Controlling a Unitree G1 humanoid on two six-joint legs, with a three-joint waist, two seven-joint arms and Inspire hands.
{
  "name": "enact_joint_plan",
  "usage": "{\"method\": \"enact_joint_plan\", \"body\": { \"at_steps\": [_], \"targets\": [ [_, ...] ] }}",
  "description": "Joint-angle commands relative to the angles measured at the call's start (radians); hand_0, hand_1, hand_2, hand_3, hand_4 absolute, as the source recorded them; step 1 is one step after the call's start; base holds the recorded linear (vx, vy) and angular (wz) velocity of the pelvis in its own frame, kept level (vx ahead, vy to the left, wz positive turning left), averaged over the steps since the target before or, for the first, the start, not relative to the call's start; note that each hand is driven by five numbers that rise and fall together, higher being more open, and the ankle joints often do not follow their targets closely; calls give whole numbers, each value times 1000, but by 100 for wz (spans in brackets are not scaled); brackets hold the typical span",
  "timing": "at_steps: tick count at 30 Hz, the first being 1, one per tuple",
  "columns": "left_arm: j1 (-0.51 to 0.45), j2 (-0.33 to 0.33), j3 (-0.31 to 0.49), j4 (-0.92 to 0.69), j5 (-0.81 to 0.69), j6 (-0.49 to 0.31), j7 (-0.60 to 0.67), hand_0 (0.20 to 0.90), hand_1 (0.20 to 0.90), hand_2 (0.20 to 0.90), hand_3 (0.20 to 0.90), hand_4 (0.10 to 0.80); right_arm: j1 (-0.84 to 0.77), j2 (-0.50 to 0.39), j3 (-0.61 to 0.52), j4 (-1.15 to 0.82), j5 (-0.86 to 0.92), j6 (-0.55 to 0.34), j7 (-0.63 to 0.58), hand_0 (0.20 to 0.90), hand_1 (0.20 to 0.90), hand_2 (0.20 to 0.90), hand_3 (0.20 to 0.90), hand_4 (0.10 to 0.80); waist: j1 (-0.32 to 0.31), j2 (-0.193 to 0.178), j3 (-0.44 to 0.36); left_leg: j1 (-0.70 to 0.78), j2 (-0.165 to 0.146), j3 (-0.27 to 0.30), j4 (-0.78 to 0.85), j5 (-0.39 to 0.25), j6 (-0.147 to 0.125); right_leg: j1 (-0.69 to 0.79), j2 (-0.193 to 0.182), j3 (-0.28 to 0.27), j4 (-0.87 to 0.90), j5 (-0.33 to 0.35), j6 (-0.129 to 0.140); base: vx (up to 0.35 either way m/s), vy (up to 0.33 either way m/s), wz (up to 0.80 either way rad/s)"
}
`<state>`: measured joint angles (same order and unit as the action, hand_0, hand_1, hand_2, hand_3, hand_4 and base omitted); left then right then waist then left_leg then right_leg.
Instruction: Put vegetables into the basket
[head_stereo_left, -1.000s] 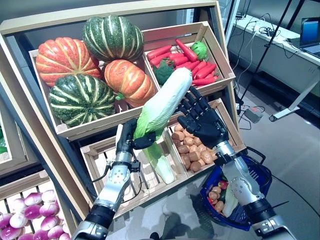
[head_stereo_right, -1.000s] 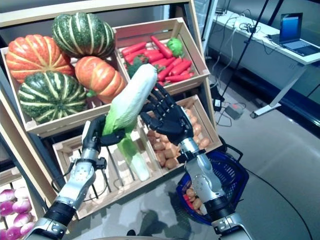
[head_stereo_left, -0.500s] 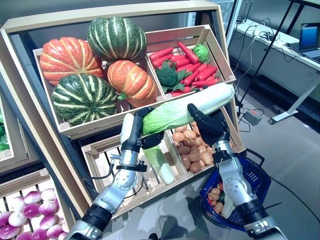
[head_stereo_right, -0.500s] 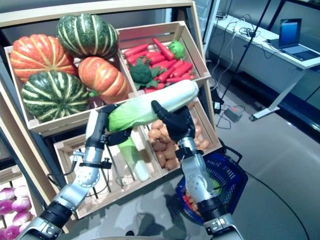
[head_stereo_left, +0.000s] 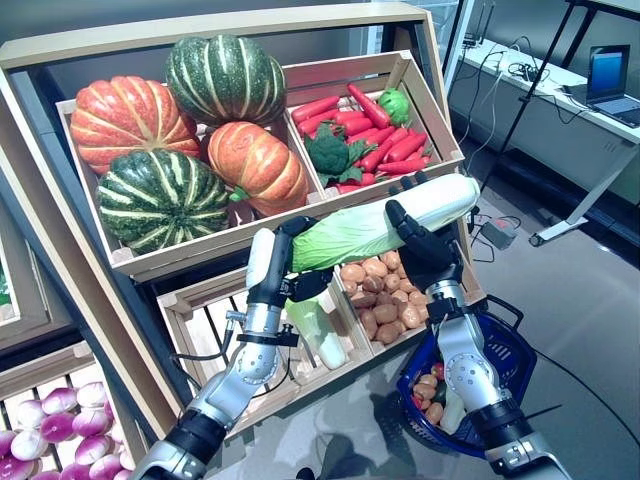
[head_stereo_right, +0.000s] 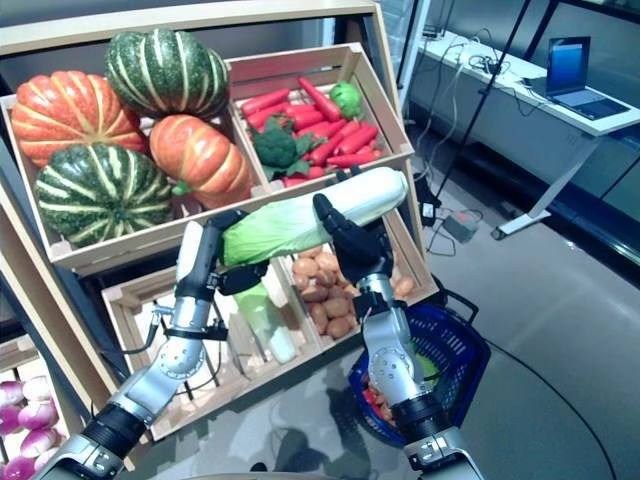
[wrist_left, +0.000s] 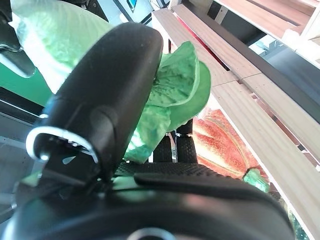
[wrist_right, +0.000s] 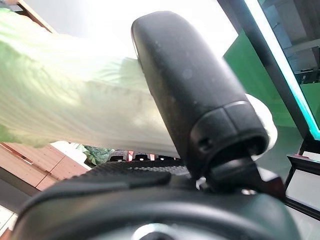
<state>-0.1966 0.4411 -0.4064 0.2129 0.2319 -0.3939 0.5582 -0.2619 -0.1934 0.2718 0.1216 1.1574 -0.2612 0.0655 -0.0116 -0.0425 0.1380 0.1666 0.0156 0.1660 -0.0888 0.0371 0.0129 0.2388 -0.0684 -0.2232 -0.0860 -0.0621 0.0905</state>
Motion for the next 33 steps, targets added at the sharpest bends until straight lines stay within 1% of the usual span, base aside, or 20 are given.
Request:
{"method": "enact_joint_plan", "body": {
  "at_steps": [1, 4, 5, 6, 7, 17, 26, 27, 28, 33],
  "targets": [
    [-129, 14, -56, -62, 63, -161, 18, 300, 300, 300, 300, 400, -127, 28, -128, -96, 28, -125, 27, 900, 900, 900, 900, 800, 7, 5, -66, 69, -18, 20, 1, -150, 7, -10, 22, 1, 22, -8, -49, 0, 0, 0],
    [-129, 14, -56, -62, 63, -161, 18, 300, 300, 300, 300, 400, -127, 28, -128, -96, 28, -125, 27, 900, 900, 900, 900, 800, 7, 5, -66, 69, -18, 20, 1, -150, 7, -10, 22, 1, 22, -8, -49, -11, 2, 0],
    [-129, 17, -62, -57, 52, -167, 9, 300, 300, 300, 300, 400, -138, 32, -127, -118, 88, -158, 164, 300, 300, 300, 300, 400, 10, 5, -68, 67, -18, 19, 1, -152, 7, -10, 22, 0, 19, -9, -48, -69, 3, 0],
    [-128, 13, -66, -62, 34, -171, -22, 300, 300, 300, 300, 400, -151, 39, -136, -116, 140, -180, 225, 300, 300, 300, 300, 400, 20, 3, -72, 65, -17, 15, 1, -152, 5, -8, 23, -8, 15, -10, -49, -80, -2, 0],
    [-130, 13, -70, -66, 31, -168, -23, 300, 300, 300, 300, 400, -151, 42, -139, -114, 153, -185, 234, 300, 300, 300, 300, 400, 20, 2, -72, 63, -17, 14, 1, -151, 5, -8, 23, -9, 12, -8, -49, -54, -11, 1],
    [-134, 7, -79, -61, 23, -152, -21, 300, 300, 300, 300, 400, -146, 55, -141, -116, 165, -200, 240, 300, 300, 300, 300, 400, 16, 3, -71, 57, -15, 18, 1, -150, 4, -11, 26, -3, -1, 1, -49, -4, -1, 1],
    [-129, 7, -72, -62, 18, -148, -28, 300, 300, 300, 300, 400, -143, 55, -146, -117, 164, -193, 246, 300, 300, 300, 300, 400, 16, 5, -70, 57, -14, 20, 1, -150, 4, -10, 26, -1, -1, 0, -50, 0, 0, 0],
    [-127, 8, -72, -61, 14, -145, -31, 439, 439, 439, 439, 493, -141, 56, -145, -117, 161, -194, 244, 300, 300, 300, 300, 400, 16, 5, -70, 57, -14, 20, 1, -150, 4, -10, 26, -1, -1, 0, -50, 0, 0, 0],
    [-126, 8, -72, -59, 9, -142, -38, 900, 900, 900, 900, 800, -141, 56, -145, -117, 156, -195, 242, 300, 300, 300, 300, 400, 16, 6, -70, 57, -14, 19, 1, -149, 4, -11, 26, -1, -1, 0, -50, 0, 0, 0],
    [-114, 5, -64, -49, -8, -120, -55, 900, 900, 900, 900, 800, -135, 51, -154, -109, 123, -197, 234, 300, 300, 300, 300, 400, 16, 6, -70, 57, -13, 18, 1, -149, 3, -12, 26, -1, -1, 0, -50, 0, 0, 0]
  ]
}}
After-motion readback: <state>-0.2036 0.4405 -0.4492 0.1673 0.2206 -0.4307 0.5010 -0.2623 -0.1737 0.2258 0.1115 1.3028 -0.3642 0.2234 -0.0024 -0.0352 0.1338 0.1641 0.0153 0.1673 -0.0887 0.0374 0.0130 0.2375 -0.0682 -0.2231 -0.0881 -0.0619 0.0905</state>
